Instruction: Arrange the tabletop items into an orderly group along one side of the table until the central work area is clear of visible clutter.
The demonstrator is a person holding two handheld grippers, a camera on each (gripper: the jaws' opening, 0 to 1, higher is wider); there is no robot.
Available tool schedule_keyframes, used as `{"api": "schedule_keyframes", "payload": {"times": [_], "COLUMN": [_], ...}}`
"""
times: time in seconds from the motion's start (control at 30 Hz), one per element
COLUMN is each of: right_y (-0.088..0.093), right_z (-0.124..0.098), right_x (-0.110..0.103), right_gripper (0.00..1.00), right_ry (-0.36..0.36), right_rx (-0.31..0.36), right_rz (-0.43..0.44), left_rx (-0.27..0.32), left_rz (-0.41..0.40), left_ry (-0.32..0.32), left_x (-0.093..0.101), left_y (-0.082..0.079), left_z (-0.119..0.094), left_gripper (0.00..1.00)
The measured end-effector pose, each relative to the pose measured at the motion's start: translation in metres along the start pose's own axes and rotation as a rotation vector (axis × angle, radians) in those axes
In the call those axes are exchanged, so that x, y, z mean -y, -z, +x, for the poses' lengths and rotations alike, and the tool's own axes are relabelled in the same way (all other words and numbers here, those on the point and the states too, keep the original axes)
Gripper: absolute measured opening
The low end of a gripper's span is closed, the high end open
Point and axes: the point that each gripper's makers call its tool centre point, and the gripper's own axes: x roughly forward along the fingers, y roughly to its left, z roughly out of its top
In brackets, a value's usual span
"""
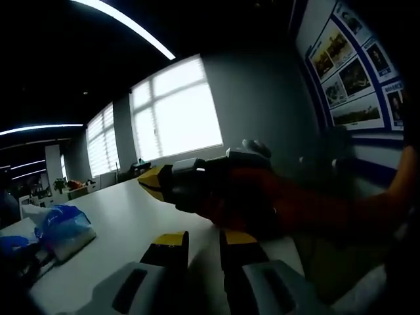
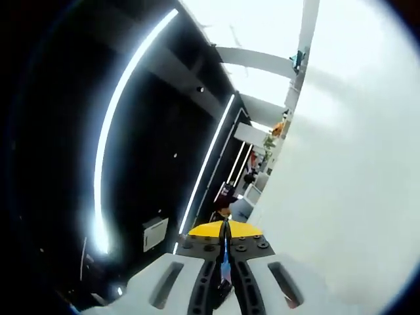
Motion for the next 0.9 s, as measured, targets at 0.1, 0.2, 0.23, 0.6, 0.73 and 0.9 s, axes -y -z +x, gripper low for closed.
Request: {"api": "schedule_keyframes", "payload": {"times": [0.1, 0.2, 0.23, 0.6, 0.73, 0.9], "right_y": [-0.0004, -0.0016, -0.0019, -0.0037, -0.0045, -0.0046], "right_z": [-0.0005, -0.0004, -0.0004, -0.0014, -0.0017, -0.0005], "right_x": [0.0001, -0.0001, 0.0, 0.0007, 0.0012, 0.0009], "right_gripper": [0.0, 0.0, 0.0, 0.0, 0.0, 0.0], "right_ry": [-0.003, -0.005, -0.004, 0.0, -0.004, -0.003], "right_rx": [0.002, 0.007, 0.009, 0.021, 0.025, 0.027], "right_rz": [0.008, 0.019, 0.022, 0.036, 0.048, 0.054], "left_rx": [0.0, 0.0, 0.0, 0.001, 0.001, 0.001], "left_rz": [0.003, 0.002, 0.002, 0.005, 0.004, 0.003], "left_ry": [0.0, 0.0, 0.0, 0.001, 0.001, 0.001], "left_x": [0.0003, 0.0005, 0.0005, 0.001, 0.0008, 0.0005], "left_y": [-0.0001, -0.0001, -0.0001, -0.0002, 0.0, 0.0], "left_z": [-0.0002, -0.0003, -0.0004, -0.0005, -0.0006, -0.0008], "left_gripper": [0.18, 0.18, 0.18, 0.18, 0.18, 0.18]}}
